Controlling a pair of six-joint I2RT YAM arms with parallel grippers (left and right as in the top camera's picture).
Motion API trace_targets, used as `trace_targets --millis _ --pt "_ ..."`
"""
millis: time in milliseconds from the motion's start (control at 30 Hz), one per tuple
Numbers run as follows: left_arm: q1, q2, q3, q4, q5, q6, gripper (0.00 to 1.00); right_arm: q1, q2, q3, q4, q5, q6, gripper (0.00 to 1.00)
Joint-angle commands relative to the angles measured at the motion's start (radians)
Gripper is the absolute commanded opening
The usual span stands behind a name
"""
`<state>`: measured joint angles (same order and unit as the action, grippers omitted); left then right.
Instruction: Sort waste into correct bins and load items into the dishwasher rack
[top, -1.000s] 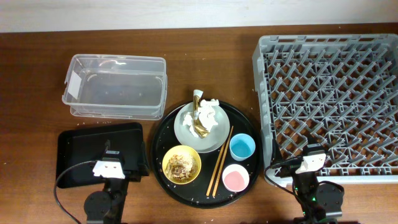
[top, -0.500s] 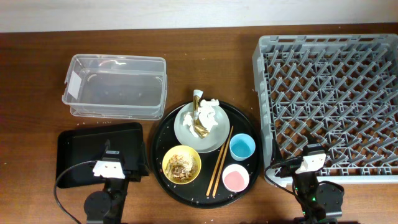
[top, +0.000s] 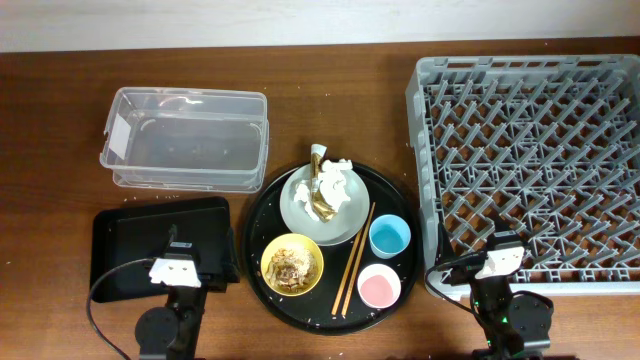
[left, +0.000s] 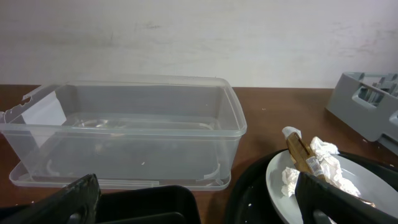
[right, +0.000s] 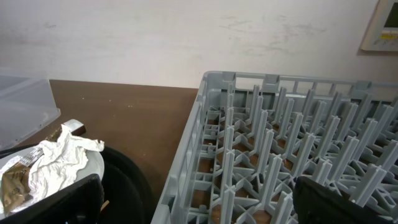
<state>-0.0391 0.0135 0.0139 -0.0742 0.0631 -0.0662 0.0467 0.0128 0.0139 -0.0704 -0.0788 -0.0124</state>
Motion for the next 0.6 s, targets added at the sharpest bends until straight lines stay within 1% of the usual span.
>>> trace_targets --millis 0,267,300,367,433,500,567 --pt "-0.002 -0.006 -0.005 -0.002 -0.007 0.019 0.99 0.005 -0.007 -0.008 0.000 0.005 -0.006 0.98" --pt "-0.002 -0.006 -0.005 0.021 0.003 0.018 0.99 0.005 -0.008 -0.008 0.013 -0.003 -0.005 0.98" --pt "-0.002 -0.006 -0.005 0.040 0.012 0.011 0.99 0.005 -0.008 -0.008 0.024 -0.002 0.008 0.98" --pt "-0.002 -0.006 0.007 0.031 0.012 0.010 1.00 0.005 -0.007 -0.006 0.024 -0.003 0.105 0.98" --pt "-0.002 -0.005 0.044 -0.019 0.011 0.007 0.99 0.005 -0.006 0.015 0.007 -0.003 0.180 0.98" --pt "-0.002 0.017 0.105 -0.105 0.012 0.007 0.99 0.005 -0.002 0.058 -0.014 -0.003 0.183 0.98" --pt "-0.002 0.059 0.170 -0.184 0.012 0.007 0.99 0.005 0.020 0.127 -0.075 -0.003 0.183 0.98"
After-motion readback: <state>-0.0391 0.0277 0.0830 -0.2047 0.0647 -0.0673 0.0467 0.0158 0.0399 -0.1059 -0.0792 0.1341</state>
